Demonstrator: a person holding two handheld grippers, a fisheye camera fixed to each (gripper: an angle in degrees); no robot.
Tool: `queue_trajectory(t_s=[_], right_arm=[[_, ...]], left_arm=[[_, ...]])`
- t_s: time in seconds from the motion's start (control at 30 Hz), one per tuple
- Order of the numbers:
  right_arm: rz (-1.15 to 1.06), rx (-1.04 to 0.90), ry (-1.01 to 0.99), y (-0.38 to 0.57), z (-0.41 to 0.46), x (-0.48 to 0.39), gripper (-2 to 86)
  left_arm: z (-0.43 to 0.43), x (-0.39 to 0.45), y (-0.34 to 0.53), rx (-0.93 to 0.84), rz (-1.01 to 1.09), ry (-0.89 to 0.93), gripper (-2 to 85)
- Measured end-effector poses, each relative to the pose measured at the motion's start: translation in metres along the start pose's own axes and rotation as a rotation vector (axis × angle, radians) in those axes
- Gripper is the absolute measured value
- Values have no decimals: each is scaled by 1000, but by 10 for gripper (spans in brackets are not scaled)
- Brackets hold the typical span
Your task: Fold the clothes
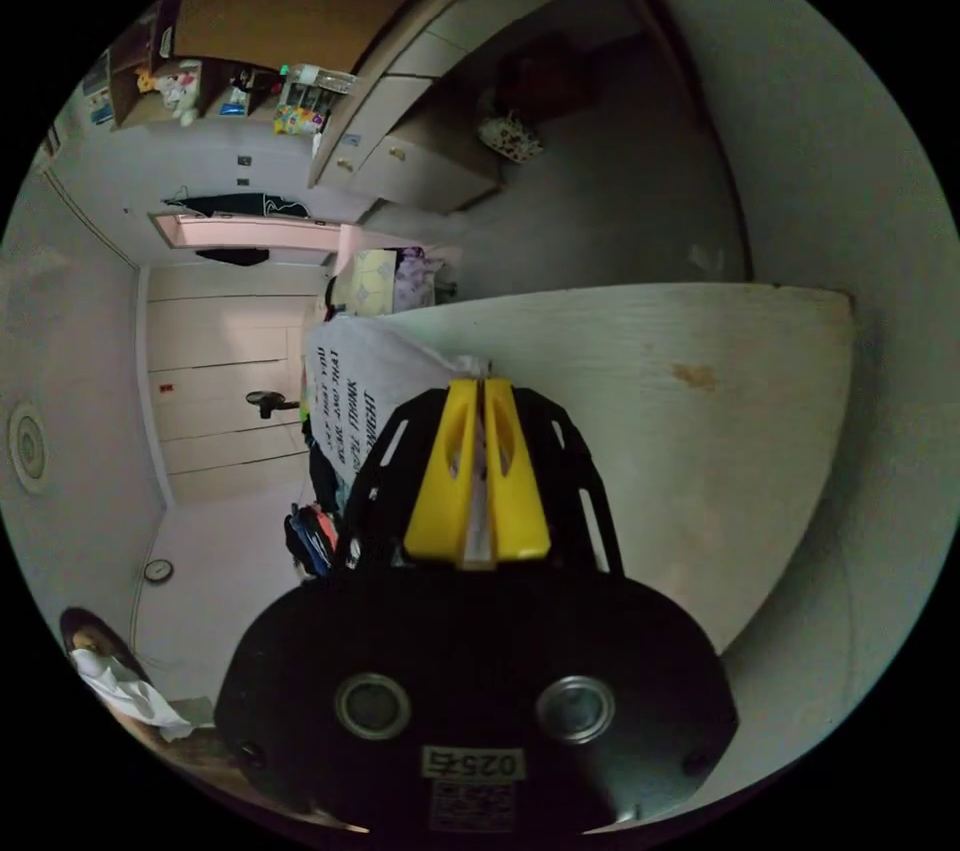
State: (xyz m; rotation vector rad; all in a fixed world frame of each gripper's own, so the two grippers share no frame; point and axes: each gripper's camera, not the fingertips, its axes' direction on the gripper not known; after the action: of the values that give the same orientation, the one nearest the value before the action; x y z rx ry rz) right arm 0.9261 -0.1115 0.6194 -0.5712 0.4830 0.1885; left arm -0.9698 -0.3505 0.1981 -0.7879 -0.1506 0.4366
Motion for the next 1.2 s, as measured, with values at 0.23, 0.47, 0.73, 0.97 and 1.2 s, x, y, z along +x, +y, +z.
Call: queue_trajectory(t_s=[0.23,0.47,0.73,0.97,1.2], right_arm=[[12,39,-207,12,-57,3,-7],[-223,-56,-401,-27,20,-137,-5],[-217,-118,-189,-85,194,-262,-7],[-135,-117,-30,-100,263,-271,-6],[-141,-60,-163,-111,277,-298,3]], left_arm=[[-7,39,40,-38,-12,144,-9],[-79,120,20,25,59,298,-9],[-155,241,-72,65,42,102,-10],[-189,285,-146,-41,-69,-97,-10],[-198,305,-144,-103,-49,-111,-5]])
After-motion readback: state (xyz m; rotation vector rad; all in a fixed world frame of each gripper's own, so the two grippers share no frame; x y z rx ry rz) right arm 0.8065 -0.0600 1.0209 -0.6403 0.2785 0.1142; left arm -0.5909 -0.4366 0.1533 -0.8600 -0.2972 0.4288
